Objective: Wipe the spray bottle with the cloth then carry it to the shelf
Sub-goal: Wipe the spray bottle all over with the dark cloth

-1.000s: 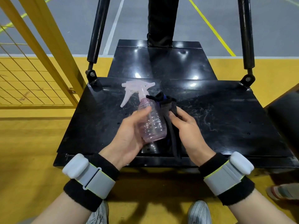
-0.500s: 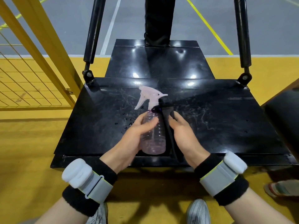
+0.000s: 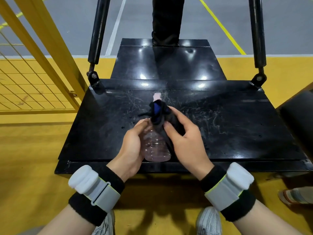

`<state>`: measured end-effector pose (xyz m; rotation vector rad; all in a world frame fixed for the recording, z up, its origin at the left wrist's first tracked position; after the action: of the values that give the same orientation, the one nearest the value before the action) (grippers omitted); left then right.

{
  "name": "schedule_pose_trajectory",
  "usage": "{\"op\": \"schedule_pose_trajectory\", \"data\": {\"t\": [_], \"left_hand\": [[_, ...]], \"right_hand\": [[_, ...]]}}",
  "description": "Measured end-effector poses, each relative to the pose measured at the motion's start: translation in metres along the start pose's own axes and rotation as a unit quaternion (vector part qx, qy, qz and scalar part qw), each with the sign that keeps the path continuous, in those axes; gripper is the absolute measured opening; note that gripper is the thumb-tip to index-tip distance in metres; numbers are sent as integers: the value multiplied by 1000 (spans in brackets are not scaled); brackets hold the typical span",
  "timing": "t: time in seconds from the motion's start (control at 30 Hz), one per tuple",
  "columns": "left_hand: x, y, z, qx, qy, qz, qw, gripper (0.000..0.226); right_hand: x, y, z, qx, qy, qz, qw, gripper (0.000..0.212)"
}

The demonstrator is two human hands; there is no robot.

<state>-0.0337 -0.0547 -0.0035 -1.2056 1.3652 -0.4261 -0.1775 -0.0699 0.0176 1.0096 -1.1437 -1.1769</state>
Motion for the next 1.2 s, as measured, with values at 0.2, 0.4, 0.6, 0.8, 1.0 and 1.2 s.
{"op": "schedule_pose_trajectory", "data": {"t": [0.2,0.4,0.6,0.8,1.0,1.2], "left_hand": [[-4,5,-5,13,30,6,999,45],[5,2,-4,-58,10,33,998,55],[9,-2,2,-87,27,23,996,54],[1,2,-4,-10,25,34,999,39],[-7,3,-7,13,32,33,999,41],[1,-6,-1,-41,8,24,999,52]], "right_hand": [[5,-1,6,52,14,-106,993,27],[-14,7,2,-59,26,117,991,51],[-16,2,-2,-86,19,155,984,51],[0,-3,2,-20,-70,51,996,46],[-4,-2,3,-26,-6,61,998,43],[-8,6,0,-37,18,116,992,48]]}}
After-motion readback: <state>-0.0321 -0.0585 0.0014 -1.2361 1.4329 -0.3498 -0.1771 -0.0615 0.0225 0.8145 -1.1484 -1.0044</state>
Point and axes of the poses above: each hand's wrist, its own x-axis towards the middle knuckle, its own z-axis out of the back of the hand, y = z × x, the point moved 2 cm from there along x, towards the middle knuckle, and after that the axes turned 8 degrees about -y, right-handed, at the moved point
